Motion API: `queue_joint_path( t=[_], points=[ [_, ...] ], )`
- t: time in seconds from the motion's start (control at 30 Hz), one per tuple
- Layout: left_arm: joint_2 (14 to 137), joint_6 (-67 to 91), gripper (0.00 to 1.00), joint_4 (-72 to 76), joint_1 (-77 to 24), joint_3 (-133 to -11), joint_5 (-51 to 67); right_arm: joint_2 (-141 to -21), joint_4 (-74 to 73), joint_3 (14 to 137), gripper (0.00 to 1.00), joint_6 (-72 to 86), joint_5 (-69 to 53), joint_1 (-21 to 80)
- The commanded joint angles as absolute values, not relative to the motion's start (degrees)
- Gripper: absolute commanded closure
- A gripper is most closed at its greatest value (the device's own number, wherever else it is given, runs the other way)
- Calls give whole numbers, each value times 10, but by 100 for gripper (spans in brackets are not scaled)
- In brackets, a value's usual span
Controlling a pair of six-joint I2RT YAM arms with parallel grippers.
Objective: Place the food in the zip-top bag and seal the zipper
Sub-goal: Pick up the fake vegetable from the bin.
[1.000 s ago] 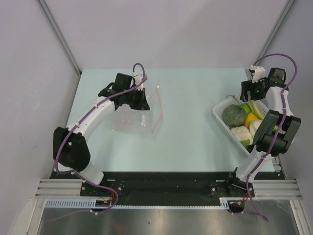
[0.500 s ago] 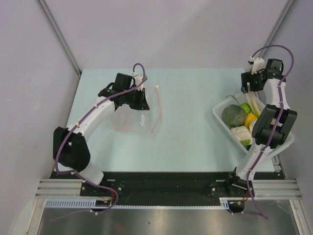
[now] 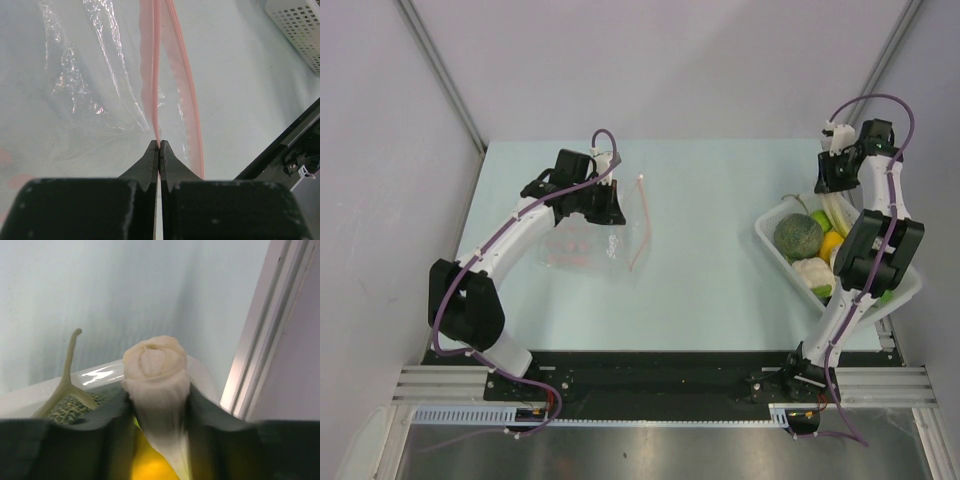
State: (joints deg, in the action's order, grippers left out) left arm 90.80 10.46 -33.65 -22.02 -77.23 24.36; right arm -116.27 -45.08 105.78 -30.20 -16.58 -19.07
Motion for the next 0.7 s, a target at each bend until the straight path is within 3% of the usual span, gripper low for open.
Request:
queue_joint_path(
  t=[0.0,0.03,0.07,0.13,0.67],
  points=[
    [896,112,100,-330,-223,-780,256,-1148,-471,1094,76,-281,-201,-206],
    [894,116,100,-329,-223,-780,258,-1141,-469,1097,81,-272,-214,-209],
    [892,121,100,-328,-223,-780,266,-1132,-464,1099,93,-262,-226,-212],
    [889,135,100,-324,-223,-780,277,-1098,-440,1094,100,-237,-255,-215],
    [872,180,100,-315,-223,-791,335,-905,-211,1044,100,-123,-308,-216]
  ],
)
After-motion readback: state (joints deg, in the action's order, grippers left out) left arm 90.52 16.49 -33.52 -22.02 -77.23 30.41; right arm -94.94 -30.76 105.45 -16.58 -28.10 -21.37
